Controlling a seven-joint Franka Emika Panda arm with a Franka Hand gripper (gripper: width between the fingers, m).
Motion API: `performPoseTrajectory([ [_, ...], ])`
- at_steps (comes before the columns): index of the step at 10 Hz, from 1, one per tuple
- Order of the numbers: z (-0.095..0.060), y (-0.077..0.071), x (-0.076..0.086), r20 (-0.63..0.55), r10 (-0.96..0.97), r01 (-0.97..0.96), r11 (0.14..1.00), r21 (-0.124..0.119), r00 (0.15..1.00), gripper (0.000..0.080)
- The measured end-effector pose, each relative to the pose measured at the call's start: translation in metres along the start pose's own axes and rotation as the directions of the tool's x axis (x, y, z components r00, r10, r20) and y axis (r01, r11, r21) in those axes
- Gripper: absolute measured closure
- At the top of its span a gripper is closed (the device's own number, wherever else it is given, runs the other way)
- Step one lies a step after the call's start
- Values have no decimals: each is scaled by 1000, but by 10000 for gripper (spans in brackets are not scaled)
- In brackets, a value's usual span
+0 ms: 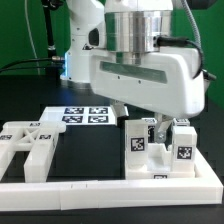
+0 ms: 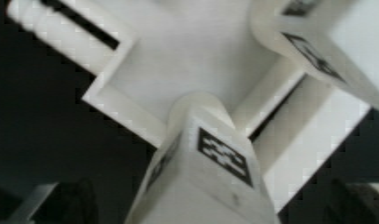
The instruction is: Assemble chair
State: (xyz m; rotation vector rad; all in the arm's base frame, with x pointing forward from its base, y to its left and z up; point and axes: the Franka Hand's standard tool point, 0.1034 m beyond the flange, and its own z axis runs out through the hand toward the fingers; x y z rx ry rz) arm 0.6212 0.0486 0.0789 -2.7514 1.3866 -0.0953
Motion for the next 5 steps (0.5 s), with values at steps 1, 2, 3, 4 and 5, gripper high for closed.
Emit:
performPoseTrajectory([
  [1, 0, 0, 0, -1, -64, 64, 998, -1, 998, 150],
  [2, 0, 0, 1, -1, -142, 142, 990, -1, 990, 151],
  [3, 0, 2, 3, -7, -276, 276, 961, -6, 961, 151],
  [4, 1, 4, 9, -17, -457, 457, 889, -8, 889, 151],
  [5, 1, 4, 14, -44, -615, 615, 788, -8, 787, 151],
])
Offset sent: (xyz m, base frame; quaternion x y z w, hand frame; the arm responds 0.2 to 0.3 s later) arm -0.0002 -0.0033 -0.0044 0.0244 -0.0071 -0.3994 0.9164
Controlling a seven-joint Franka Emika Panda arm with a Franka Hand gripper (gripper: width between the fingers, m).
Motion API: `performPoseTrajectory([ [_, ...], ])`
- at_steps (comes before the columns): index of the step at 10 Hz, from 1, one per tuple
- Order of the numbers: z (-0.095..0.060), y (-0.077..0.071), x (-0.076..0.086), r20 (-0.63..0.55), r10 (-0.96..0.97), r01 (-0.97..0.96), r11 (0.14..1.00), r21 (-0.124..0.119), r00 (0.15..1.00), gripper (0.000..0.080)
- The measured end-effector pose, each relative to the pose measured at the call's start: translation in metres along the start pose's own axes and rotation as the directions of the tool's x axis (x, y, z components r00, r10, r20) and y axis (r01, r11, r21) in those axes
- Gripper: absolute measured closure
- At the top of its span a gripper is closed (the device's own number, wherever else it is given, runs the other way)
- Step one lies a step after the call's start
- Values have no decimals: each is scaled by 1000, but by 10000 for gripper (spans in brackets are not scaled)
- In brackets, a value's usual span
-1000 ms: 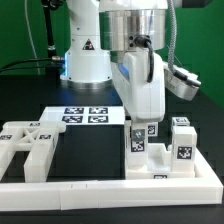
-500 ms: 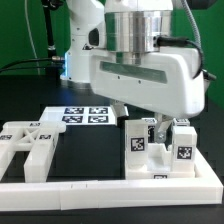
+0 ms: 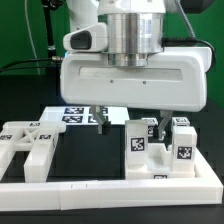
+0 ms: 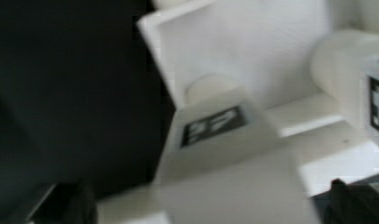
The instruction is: Assemble chair
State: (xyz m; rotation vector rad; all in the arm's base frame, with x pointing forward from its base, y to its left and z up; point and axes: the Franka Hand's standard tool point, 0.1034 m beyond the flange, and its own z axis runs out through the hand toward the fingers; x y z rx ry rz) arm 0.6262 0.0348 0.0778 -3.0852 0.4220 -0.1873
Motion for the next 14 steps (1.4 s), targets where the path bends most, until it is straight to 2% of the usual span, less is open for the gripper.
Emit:
performPoseTrajectory([
  [1, 1, -1, -2, 5, 102, -102, 995, 3, 995, 151],
  [3, 1, 0, -1, 5, 149, -149, 989, 3, 989, 421],
  [4, 1, -1, -1, 5, 237, -237, 972, 2, 972, 421],
  [5, 1, -1, -1, 5, 294, -294, 956, 2, 956, 513],
  [6, 1, -1, -2, 6, 352, -352, 936, 2, 936, 513],
  [7, 1, -2, -1, 5, 474, -474, 880, 1, 880, 513],
  [8, 0, -5, 0, 3, 597, -597, 802, 1, 802, 513],
  [9, 1, -7, -1, 8, 734, -734, 679, -2, 679, 513],
  [10, 3, -9, -2, 20, 860, -861, 509, 3, 509, 513],
  [12, 3, -10, 0, 54, 975, -977, 215, 18, 215, 512],
  [13, 3, -11, 4, 65, 991, -993, 111, 38, 114, 512],
  [14, 3, -11, 3, 64, 992, -993, 110, 37, 112, 512],
])
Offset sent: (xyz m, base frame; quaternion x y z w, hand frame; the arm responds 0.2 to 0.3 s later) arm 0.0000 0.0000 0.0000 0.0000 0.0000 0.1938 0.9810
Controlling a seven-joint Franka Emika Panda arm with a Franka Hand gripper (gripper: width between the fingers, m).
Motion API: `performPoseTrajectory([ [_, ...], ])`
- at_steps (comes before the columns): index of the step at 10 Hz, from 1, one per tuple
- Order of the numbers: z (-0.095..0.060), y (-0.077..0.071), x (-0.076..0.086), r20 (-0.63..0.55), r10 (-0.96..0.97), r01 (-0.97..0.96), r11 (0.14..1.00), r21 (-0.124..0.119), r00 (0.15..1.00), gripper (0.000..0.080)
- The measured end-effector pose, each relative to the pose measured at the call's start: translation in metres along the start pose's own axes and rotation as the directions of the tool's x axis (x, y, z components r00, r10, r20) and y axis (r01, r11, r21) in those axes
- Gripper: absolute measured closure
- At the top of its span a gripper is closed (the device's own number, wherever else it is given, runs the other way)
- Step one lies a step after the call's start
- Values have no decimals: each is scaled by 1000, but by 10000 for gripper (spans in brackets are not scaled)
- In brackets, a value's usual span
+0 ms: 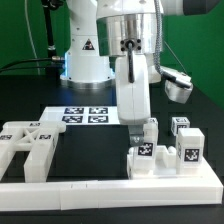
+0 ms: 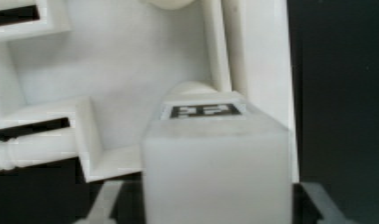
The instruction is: Assemble chair
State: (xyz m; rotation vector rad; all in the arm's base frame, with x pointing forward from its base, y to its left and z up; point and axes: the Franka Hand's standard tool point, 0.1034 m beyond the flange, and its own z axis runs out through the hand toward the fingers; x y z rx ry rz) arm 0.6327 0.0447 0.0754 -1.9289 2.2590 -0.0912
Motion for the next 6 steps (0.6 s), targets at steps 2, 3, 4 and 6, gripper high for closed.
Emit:
performPoseTrajectory([
  [2, 0, 0, 0, -1, -46, 46, 999, -1, 999, 309],
  [3, 0, 0, -3, -9, -204, 204, 979, -11, 979, 203],
  [4, 0, 1, -5, -11, -410, 410, 912, -15, 912, 203],
  [6, 3, 5, -10, 4, -690, 690, 723, -24, 723, 153],
])
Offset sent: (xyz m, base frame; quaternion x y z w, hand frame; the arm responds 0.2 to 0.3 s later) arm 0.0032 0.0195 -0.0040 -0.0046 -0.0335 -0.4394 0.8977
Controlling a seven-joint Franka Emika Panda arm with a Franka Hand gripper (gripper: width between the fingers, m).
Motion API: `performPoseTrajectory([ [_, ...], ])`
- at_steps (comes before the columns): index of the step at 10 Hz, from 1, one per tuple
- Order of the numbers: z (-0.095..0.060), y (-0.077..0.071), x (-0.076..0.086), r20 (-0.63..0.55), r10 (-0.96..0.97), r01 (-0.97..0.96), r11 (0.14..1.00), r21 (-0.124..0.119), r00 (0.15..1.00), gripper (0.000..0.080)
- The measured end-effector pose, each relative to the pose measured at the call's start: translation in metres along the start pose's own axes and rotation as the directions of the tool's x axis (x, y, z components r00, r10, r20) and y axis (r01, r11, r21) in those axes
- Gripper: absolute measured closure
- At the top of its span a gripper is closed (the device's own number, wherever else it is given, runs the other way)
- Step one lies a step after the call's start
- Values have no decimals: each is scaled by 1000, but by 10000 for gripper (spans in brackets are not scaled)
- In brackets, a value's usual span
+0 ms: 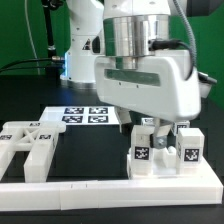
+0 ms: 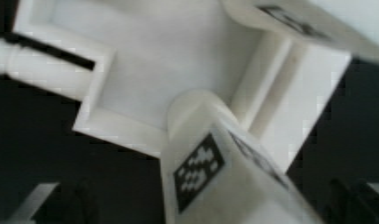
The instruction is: Assemble chair
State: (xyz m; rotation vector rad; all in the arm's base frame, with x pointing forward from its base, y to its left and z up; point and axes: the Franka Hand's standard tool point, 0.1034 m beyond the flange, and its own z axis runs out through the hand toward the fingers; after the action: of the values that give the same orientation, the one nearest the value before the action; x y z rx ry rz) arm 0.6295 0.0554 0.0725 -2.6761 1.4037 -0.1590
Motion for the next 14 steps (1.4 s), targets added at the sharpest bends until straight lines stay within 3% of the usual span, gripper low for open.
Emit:
performPoseTrajectory([
  [2, 0, 0, 2, -4, -100, 100, 995, 0, 995, 153],
  [3, -1, -1, 3, -10, -231, 231, 973, -11, 973, 151],
  [4, -1, -6, 6, -18, -442, 441, 897, -35, 897, 151],
  [5, 0, -7, 8, -15, -488, 487, 873, -37, 873, 151],
  [6, 1, -7, 8, -16, -442, 441, 897, -38, 897, 151],
  [7, 1, -6, 8, -16, -441, 440, 897, -38, 898, 263],
  [8, 1, -6, 8, -17, -386, 385, 922, -36, 922, 263],
  [9, 1, -6, 8, -20, -320, 319, 947, -35, 947, 446],
  [10, 1, -6, 8, -21, -280, 279, 960, -34, 960, 515],
  [12, 1, -6, 8, -29, -50, 49, 998, -32, 998, 515],
  [14, 0, -5, 7, -44, 296, -297, 954, -30, 954, 515],
])
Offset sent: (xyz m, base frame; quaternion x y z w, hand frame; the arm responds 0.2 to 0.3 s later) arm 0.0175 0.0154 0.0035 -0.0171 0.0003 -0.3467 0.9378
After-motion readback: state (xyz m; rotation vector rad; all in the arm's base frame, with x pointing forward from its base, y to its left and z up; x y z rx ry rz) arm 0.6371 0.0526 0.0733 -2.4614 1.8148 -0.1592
